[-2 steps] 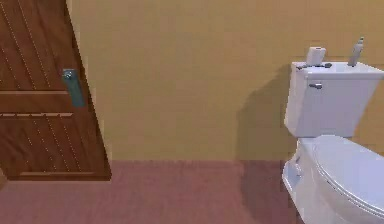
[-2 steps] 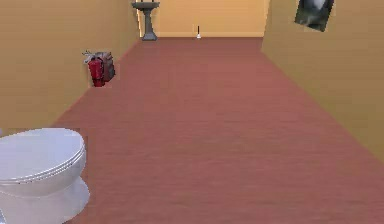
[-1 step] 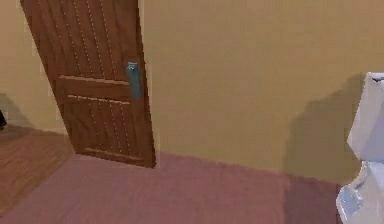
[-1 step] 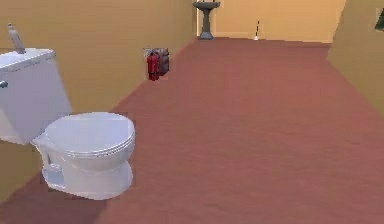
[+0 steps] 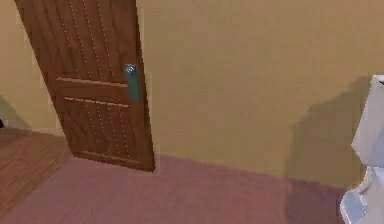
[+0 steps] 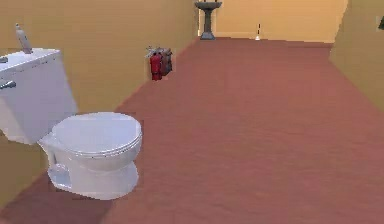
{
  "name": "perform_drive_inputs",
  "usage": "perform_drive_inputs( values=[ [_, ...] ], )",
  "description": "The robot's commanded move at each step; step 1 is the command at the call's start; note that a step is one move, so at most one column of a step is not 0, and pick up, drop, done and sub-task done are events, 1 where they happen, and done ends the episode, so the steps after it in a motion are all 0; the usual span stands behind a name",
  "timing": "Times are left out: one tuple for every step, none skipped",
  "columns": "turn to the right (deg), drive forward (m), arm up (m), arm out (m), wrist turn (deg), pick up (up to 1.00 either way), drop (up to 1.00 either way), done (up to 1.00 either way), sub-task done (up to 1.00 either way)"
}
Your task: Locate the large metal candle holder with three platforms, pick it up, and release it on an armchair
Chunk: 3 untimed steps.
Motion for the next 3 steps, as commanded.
perform_drive_inputs(
  values=[
    [-45.0,0.00,0.00,0.00,0.0,0.00,0.00,0.00,0.00],
    [-9.0,0.00,0.00,0.00,0.0,0.00,0.00,0.00,0.00],
    [0.0,0.45,0.00,0.00,0.0,0.00,0.00,0.00,0.00]
  ],
)
